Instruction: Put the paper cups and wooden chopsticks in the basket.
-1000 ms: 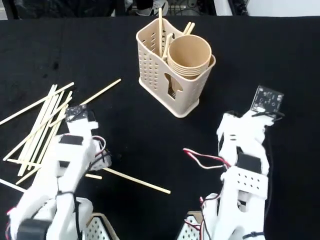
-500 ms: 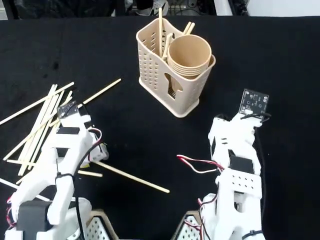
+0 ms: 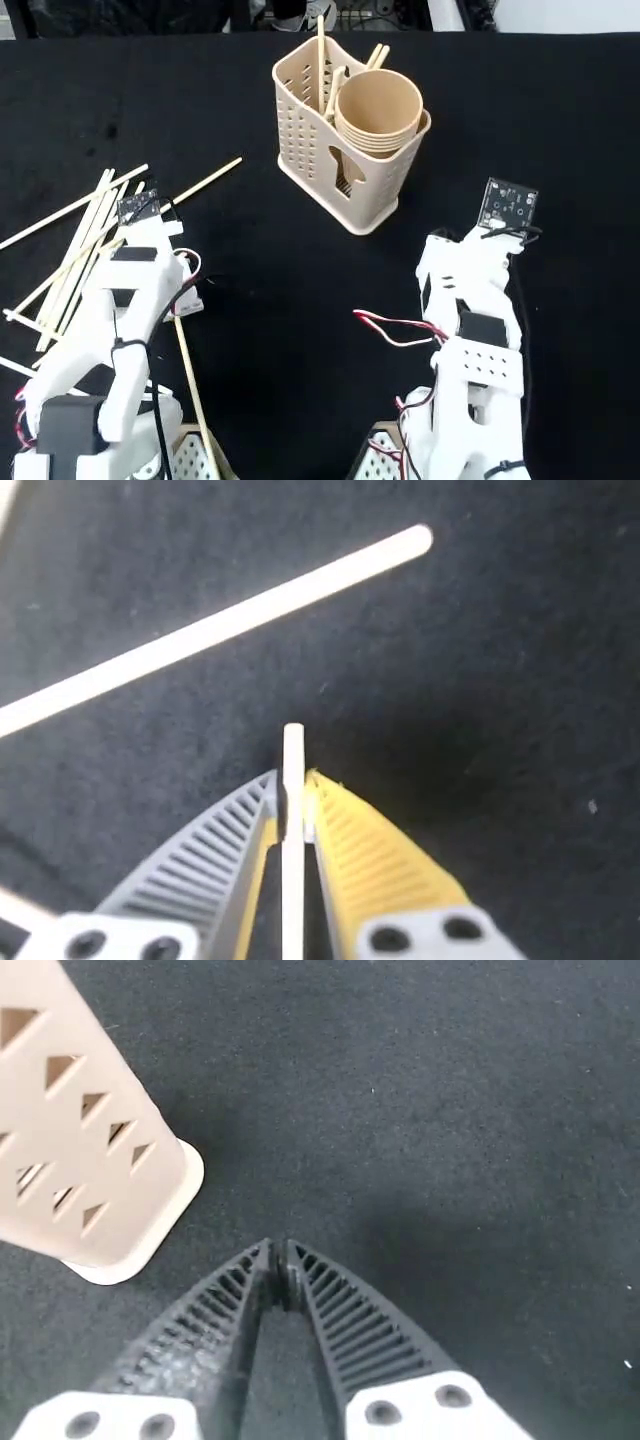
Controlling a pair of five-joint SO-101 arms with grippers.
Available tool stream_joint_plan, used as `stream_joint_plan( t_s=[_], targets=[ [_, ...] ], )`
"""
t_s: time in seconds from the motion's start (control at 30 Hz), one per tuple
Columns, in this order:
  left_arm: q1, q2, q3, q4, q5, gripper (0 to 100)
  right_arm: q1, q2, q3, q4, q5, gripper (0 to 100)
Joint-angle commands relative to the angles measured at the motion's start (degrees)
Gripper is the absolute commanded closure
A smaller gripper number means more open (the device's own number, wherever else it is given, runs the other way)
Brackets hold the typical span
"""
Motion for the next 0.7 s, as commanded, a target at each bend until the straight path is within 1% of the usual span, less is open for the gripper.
stream_joint_plan(
  t_s=[0.0, 0.17, 0.3, 0.4, 0.47, 0.5, 0.57, 0.67],
  targets=[
    [-1.1, -0.35, -7.08, 3.78, -1.14, 97, -0.62, -1.19, -0.22, -0.88, -0.26, 98.5],
    [-1.1, -0.35, -19.74, 10.73, -1.14, 97, -0.7, -1.27, 0.4, -1.23, -0.26, 98.5],
    [-1.01, -0.35, -34.77, 17.41, -1.14, 97, -0.7, -1.27, 0.57, -1.23, -0.26, 98.4],
    [-0.22, -1.58, -46.29, 19.16, -1.14, 97, -0.7, -1.27, 0.66, -1.23, -0.26, 98.4],
    [0.13, -3.52, -52.88, 18.81, -1.14, 97, -0.79, -1.27, 0.84, -1.23, -0.26, 98.4],
    [0.4, -4.66, -55.6, 17.41, -1.23, 97, -1.14, -1.27, 0.92, -1.23, -0.26, 98.4],
    [0.66, -7.3, -60.18, 13.8, -1.23, 97, -2.02, -1.27, 1.27, -1.23, -0.26, 98.4],
    [0.66, -10.64, -63.08, 5.54, -1.32, 97, -2.73, -1.27, 2.86, -4.22, -0.18, 98.5]
  ],
)
